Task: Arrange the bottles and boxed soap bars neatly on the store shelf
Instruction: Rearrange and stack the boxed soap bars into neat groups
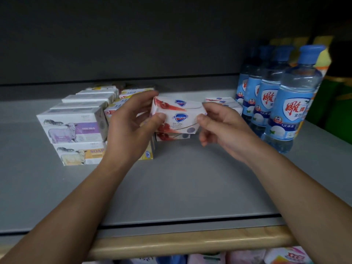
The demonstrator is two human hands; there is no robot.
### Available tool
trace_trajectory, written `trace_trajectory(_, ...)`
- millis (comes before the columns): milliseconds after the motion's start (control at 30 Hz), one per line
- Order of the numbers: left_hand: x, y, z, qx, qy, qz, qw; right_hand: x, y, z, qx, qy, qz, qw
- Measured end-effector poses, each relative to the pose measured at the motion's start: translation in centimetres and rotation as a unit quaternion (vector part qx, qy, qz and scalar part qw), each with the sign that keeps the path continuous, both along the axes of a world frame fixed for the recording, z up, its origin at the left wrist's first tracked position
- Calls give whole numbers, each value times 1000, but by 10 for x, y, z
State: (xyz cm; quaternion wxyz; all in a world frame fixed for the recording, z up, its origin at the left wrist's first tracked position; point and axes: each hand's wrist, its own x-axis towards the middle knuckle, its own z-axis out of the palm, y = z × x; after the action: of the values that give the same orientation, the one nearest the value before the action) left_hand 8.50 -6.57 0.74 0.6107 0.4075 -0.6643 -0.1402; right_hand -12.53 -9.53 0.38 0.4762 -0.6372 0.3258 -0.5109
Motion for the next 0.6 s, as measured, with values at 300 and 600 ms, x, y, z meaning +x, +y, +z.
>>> trace_trajectory(300, 6, 5, 0, -63, -122, 18, 990, -4, -4, 0, -8, -112, 46, 993)
trace_trajectory(600, 4, 4, -1, -74, -107, 24, 991, -6, -4, -1, -161, -45, -28, 985)
